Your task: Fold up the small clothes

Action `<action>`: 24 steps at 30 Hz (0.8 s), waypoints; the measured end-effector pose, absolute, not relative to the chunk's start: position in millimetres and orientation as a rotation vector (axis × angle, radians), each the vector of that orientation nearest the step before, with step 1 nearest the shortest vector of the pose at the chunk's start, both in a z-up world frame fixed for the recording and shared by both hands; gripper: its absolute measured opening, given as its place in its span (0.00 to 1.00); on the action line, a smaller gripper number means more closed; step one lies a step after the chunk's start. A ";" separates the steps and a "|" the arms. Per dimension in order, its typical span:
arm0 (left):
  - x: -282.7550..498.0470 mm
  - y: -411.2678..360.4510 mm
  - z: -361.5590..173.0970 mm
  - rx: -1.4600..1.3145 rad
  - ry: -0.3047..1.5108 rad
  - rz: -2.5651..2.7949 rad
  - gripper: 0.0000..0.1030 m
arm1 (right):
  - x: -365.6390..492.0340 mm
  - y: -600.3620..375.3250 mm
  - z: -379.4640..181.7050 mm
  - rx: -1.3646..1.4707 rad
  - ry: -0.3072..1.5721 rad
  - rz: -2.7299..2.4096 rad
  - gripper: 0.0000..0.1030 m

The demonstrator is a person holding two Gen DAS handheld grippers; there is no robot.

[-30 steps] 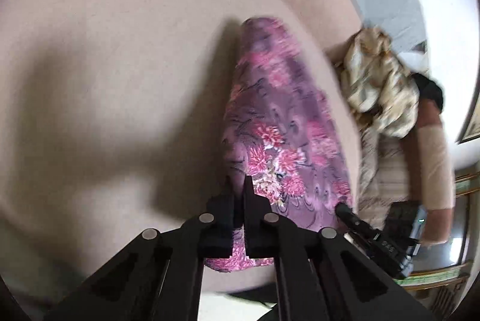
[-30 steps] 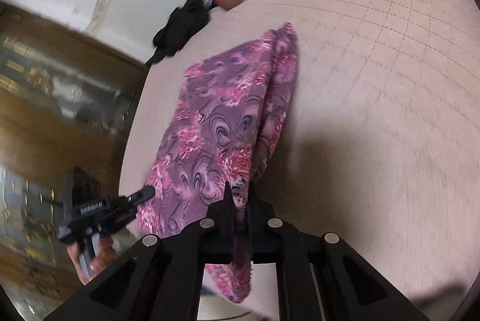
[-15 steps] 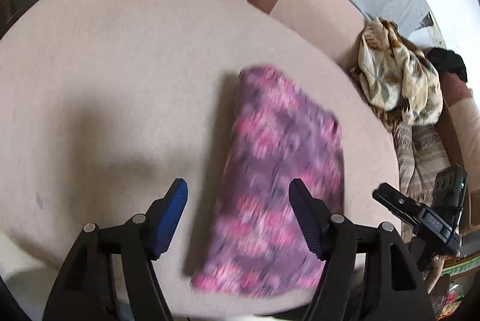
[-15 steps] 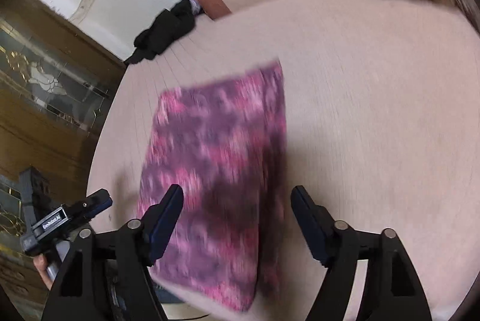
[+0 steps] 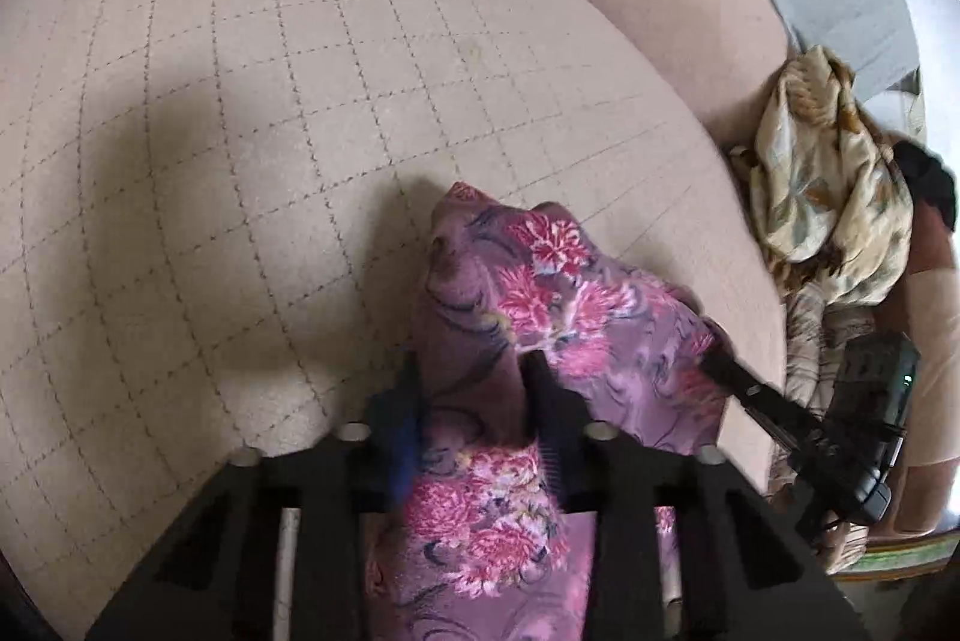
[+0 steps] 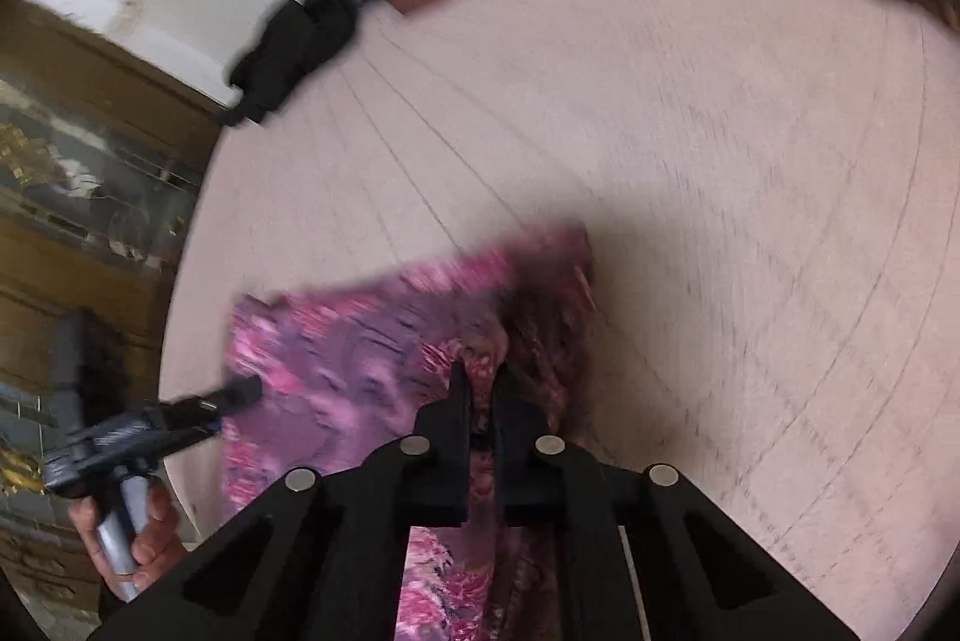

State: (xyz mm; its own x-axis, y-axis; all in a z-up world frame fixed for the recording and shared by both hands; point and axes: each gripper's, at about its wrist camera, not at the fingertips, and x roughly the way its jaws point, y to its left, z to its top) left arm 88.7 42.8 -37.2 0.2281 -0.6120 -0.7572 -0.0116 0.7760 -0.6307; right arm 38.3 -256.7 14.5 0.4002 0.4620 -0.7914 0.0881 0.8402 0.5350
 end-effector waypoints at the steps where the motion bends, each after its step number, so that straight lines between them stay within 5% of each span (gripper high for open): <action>1: 86.5 47.8 -33.6 -0.634 1.277 -0.462 0.25 | 39.2 -259.5 29.6 0.562 1.098 0.263 0.05; 5: 86.2 56.6 -30.2 -0.655 1.224 -0.422 0.27 | 42.2 -260.7 50.5 0.499 0.982 0.216 0.05; 7: 90.0 61.4 -47.6 -0.672 1.270 -0.348 0.50 | 48.6 -263.2 24.2 0.532 1.032 0.177 0.08; 10: 87.4 72.0 -57.9 -0.759 1.306 -0.339 0.59 | 52.8 -267.2 -21.9 0.612 1.168 0.145 0.11; 12: 82.9 75.6 -52.2 -0.758 1.302 -0.342 0.59 | 47.7 -273.3 -7.5 0.664 1.146 0.153 0.32; 13: 78.3 78.0 -45.9 -0.740 1.284 -0.323 0.60 | 44.4 -274.4 2.9 0.661 1.124 0.159 0.59; 14: 74.7 78.8 -41.0 -0.723 1.269 -0.315 0.60 | 37.1 -275.7 17.1 0.657 1.081 0.160 0.75; 18: 65.5 65.8 -25.6 -0.623 1.241 -0.331 0.61 | 9.9 -266.3 31.9 0.639 1.100 0.190 0.70; 21: 67.1 48.9 -31.6 -0.522 1.264 -0.316 0.61 | 11.2 -255.5 11.3 0.584 1.176 0.168 0.42; 23: 67.7 45.4 -37.3 -0.520 1.285 -0.319 0.47 | 17.0 -251.5 -9.0 0.599 1.232 0.162 0.19; 24: 67.4 43.7 -36.5 -0.533 1.288 -0.357 0.22 | 19.5 -252.2 -12.8 0.584 1.234 0.147 0.15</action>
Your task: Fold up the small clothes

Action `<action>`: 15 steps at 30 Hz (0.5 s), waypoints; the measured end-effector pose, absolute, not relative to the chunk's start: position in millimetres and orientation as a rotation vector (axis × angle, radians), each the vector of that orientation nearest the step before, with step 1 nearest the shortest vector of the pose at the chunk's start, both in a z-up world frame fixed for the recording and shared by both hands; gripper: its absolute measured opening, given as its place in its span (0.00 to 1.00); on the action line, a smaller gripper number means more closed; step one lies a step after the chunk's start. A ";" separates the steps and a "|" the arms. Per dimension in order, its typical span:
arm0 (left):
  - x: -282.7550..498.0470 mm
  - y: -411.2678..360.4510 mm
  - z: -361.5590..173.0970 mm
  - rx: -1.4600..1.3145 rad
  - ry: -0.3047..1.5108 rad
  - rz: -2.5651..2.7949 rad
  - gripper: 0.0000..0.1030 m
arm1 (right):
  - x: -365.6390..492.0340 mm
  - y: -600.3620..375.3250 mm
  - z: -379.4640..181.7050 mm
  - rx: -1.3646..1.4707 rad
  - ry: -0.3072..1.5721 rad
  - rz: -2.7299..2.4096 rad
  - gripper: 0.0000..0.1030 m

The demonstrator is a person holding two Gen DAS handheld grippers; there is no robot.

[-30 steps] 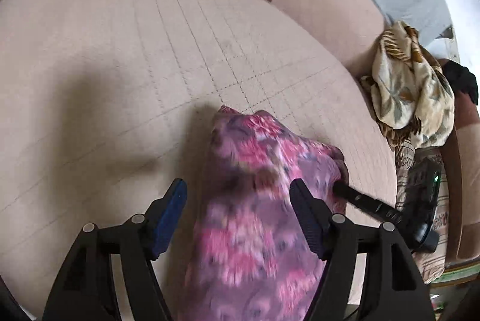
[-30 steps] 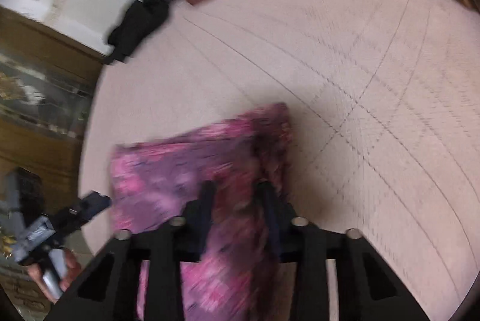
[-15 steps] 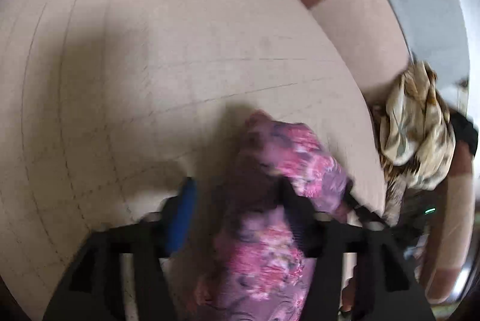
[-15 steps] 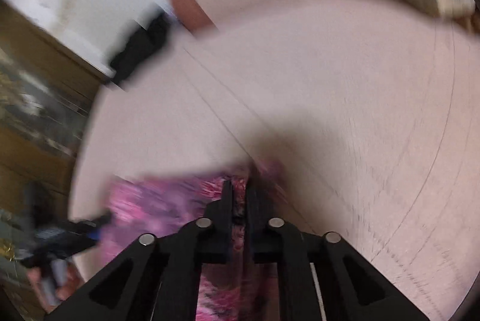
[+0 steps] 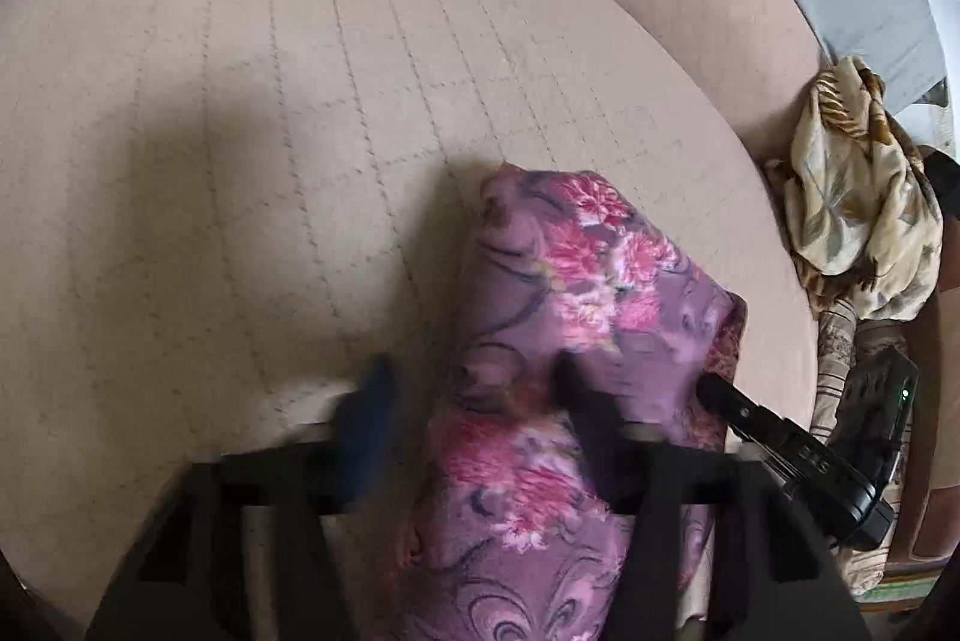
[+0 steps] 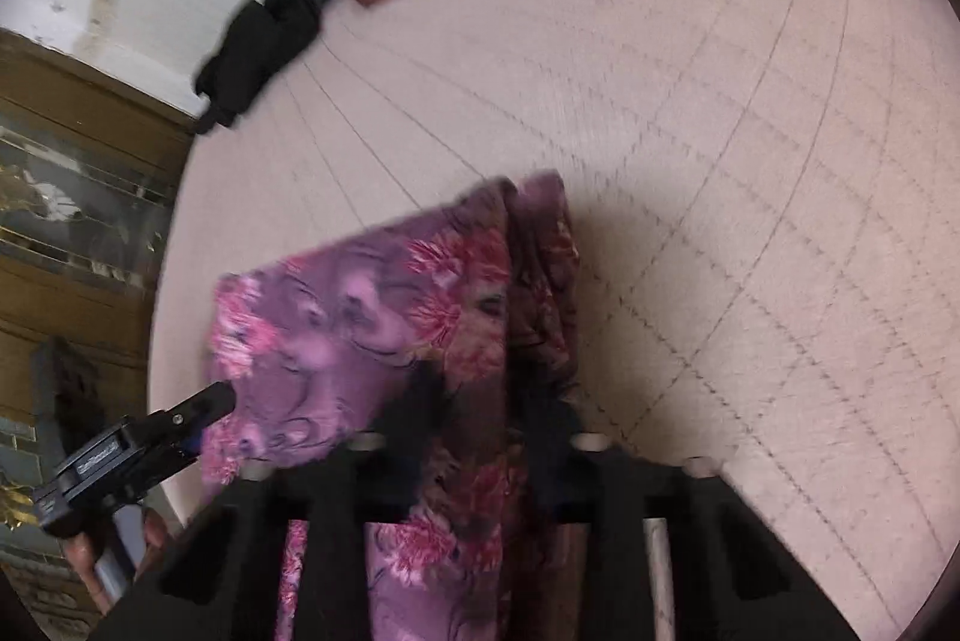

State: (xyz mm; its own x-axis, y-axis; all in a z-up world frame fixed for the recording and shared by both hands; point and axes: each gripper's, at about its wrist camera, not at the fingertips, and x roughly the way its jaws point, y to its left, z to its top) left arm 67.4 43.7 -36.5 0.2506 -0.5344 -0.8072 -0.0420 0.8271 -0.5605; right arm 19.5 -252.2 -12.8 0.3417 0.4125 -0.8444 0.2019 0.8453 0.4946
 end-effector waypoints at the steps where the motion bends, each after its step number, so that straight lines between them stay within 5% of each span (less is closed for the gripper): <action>1: 66.3 42.9 -32.7 -0.527 1.285 -0.377 0.20 | 19.9 -253.1 -8.9 0.582 1.222 0.144 0.09; 9: 63.2 43.7 -32.4 -0.494 1.270 -0.352 0.26 | 24.5 -256.8 -13.4 0.546 1.231 0.130 0.09; 11: 47.0 41.7 -18.9 -0.419 1.234 -0.331 0.32 | 12.3 -258.9 0.5 0.543 1.205 0.116 0.21; 13: 16.4 40.0 -2.6 -0.358 1.170 -0.333 0.48 | -8.9 -262.9 10.8 0.571 1.166 0.112 0.64; 15: -14.5 46.1 1.9 -0.348 1.133 -0.355 0.57 | -44.2 -264.8 18.5 0.624 1.119 0.132 0.71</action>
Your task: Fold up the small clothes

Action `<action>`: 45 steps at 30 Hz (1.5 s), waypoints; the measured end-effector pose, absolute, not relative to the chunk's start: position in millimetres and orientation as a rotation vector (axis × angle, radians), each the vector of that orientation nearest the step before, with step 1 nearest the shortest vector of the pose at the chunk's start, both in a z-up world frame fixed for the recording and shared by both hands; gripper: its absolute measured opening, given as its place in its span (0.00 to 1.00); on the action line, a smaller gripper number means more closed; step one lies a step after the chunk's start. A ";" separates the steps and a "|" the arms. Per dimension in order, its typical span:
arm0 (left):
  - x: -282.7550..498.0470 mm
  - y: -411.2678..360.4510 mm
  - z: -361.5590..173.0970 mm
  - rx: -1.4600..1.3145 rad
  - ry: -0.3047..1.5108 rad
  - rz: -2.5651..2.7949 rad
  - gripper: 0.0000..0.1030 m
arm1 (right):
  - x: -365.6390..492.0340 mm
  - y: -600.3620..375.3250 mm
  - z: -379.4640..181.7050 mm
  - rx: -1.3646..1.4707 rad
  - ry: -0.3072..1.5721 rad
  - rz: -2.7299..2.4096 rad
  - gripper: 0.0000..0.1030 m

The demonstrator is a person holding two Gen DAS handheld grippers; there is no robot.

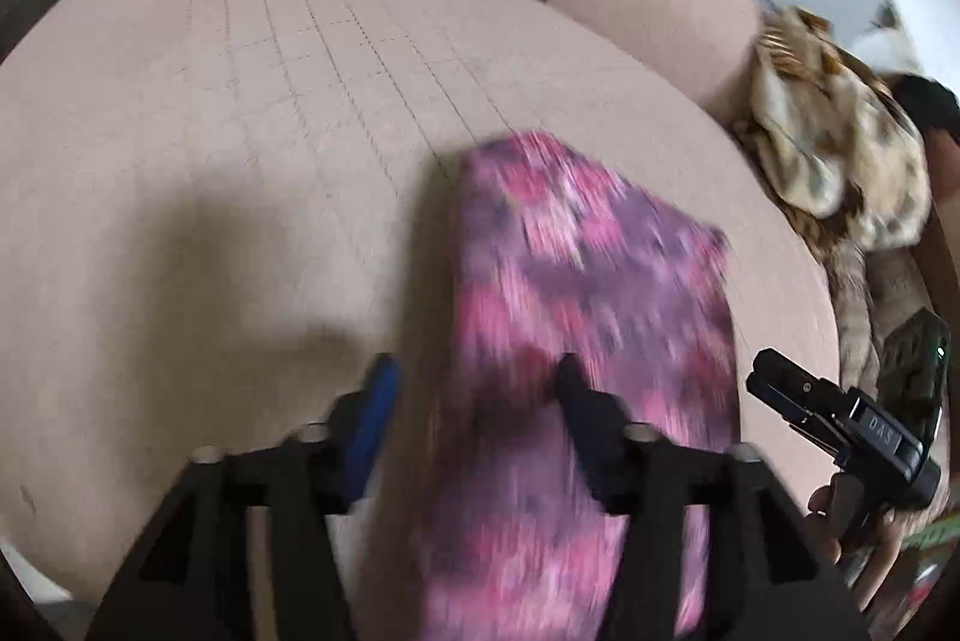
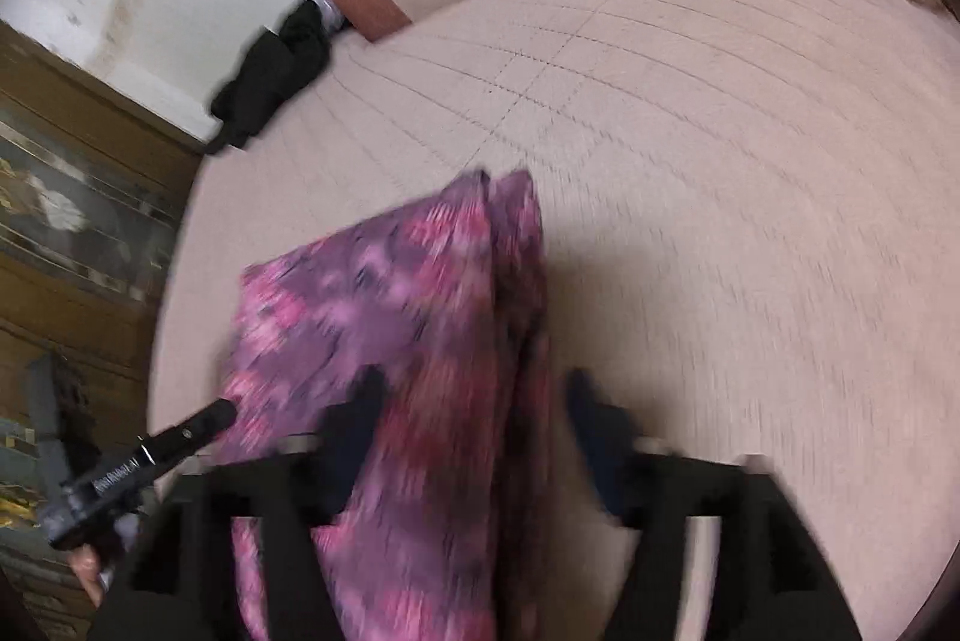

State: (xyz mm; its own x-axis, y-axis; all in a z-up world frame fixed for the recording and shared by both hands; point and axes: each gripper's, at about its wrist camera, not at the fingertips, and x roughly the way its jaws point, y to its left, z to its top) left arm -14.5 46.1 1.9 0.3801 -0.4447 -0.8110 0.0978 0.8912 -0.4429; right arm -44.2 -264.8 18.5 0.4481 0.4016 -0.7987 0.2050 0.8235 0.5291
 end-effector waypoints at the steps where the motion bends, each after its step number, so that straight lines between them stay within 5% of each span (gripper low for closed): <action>1: -34.1 47.7 -0.8 -0.348 1.132 -0.367 0.57 | -58.9 -262.8 17.7 0.641 1.119 0.144 0.71; 8: -62.4 48.0 -18.8 -0.360 1.134 -0.383 0.39 | -123.9 -235.8 -3.2 0.580 1.198 0.109 0.11; 12: -75.1 41.3 -20.6 -0.259 1.055 -0.378 0.37 | -134.2 -237.6 0.3 0.529 1.178 0.065 0.11; 16: -85.1 25.8 -15.2 -0.138 1.009 -0.326 0.39 | -137.4 -235.2 -7.4 0.512 1.182 0.056 0.18; 19: -109.9 30.4 -14.0 -0.108 0.989 -0.254 0.60 | -153.3 -232.3 0.9 0.537 1.163 0.023 0.46; 22: -132.6 33.0 -12.5 -0.070 0.996 -0.221 0.63 | -184.6 -228.0 9.5 0.564 1.136 -0.009 0.74; 33: -233.8 45.0 30.0 0.039 0.904 -0.209 0.78 | -286.7 -195.4 50.7 0.564 1.052 -0.056 0.83; 45: -309.4 70.4 88.4 -0.040 0.834 -0.113 0.80 | -346.5 -160.2 124.0 0.437 0.971 -0.039 0.83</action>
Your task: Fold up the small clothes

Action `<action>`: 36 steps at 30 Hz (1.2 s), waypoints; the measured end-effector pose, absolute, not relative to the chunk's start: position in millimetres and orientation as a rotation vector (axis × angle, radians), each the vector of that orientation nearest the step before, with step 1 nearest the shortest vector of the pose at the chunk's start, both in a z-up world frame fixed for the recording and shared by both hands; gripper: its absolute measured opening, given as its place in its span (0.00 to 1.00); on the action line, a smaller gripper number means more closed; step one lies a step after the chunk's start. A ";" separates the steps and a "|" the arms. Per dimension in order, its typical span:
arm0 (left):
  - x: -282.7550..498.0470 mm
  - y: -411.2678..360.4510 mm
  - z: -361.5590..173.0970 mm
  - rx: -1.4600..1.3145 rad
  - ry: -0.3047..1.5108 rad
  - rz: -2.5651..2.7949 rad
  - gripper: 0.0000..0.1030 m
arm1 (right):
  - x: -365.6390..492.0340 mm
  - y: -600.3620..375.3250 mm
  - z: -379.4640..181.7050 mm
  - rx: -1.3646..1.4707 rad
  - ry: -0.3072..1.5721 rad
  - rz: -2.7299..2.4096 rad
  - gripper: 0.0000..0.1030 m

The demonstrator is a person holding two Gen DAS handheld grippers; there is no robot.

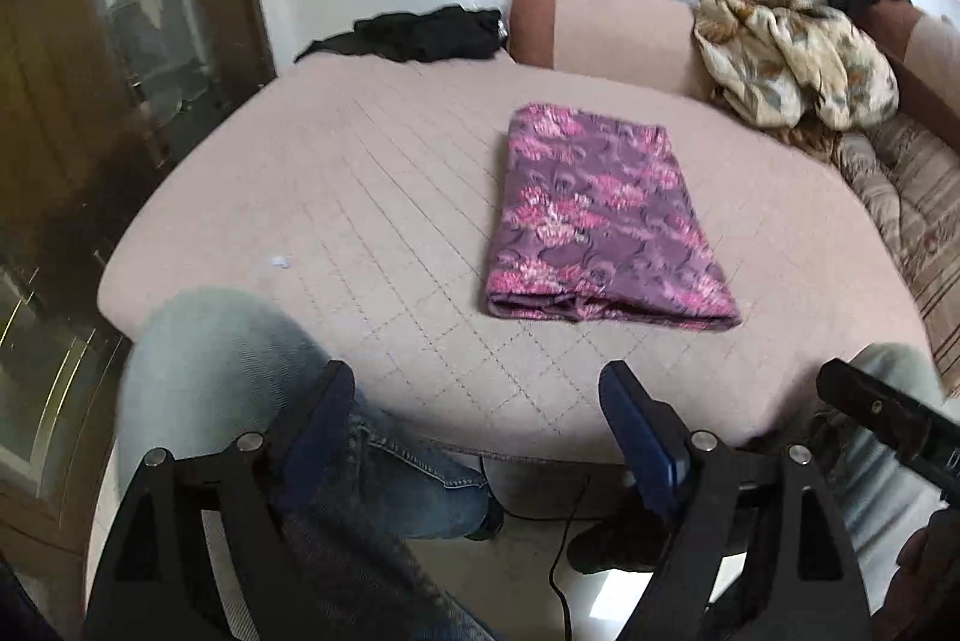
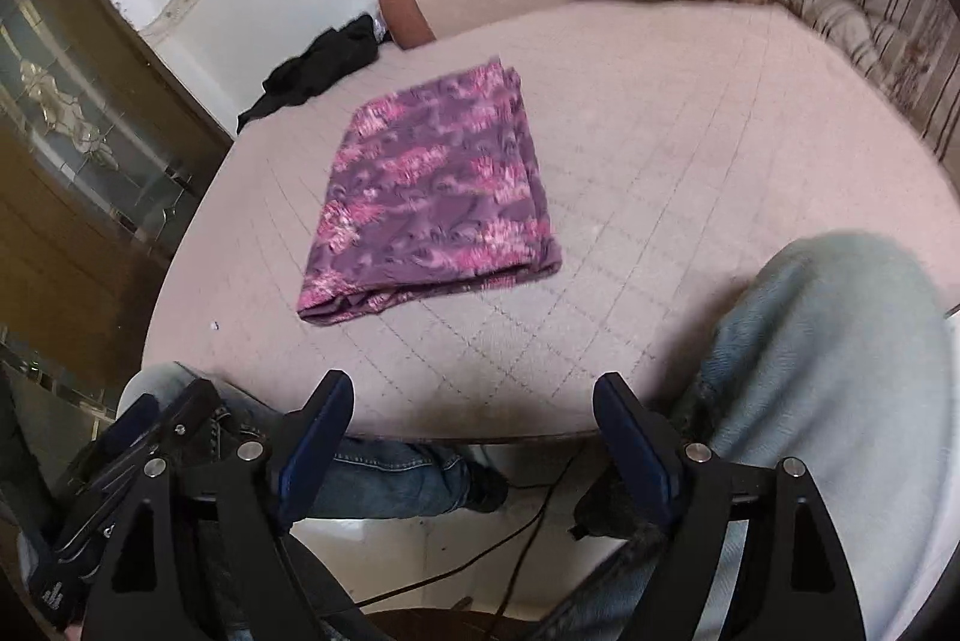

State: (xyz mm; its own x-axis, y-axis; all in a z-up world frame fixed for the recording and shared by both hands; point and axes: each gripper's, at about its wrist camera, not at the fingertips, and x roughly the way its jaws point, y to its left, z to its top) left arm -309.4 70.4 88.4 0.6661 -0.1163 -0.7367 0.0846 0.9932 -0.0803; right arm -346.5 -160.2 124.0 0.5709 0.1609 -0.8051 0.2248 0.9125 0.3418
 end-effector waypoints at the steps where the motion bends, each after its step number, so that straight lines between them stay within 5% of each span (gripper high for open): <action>1: -313.2 72.1 96.4 -0.059 0.827 -0.115 0.80 | -350.1 -157.3 132.9 0.419 0.955 -0.043 0.84; 17: -339.0 68.9 162.9 0.004 0.777 -0.119 0.88 | -372.3 -140.4 229.0 0.283 0.795 -0.086 0.86; 36: -344.6 64.2 167.4 -0.022 0.767 -0.134 0.92 | -376.1 -135.6 230.1 0.251 0.800 -0.087 0.86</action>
State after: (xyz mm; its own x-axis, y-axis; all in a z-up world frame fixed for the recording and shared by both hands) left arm -344.6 64.2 167.4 0.7122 -0.1286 -0.6901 0.1123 0.9913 -0.0689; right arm -376.1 -135.6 230.1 0.6947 0.0179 -0.7190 0.1715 0.9667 0.1898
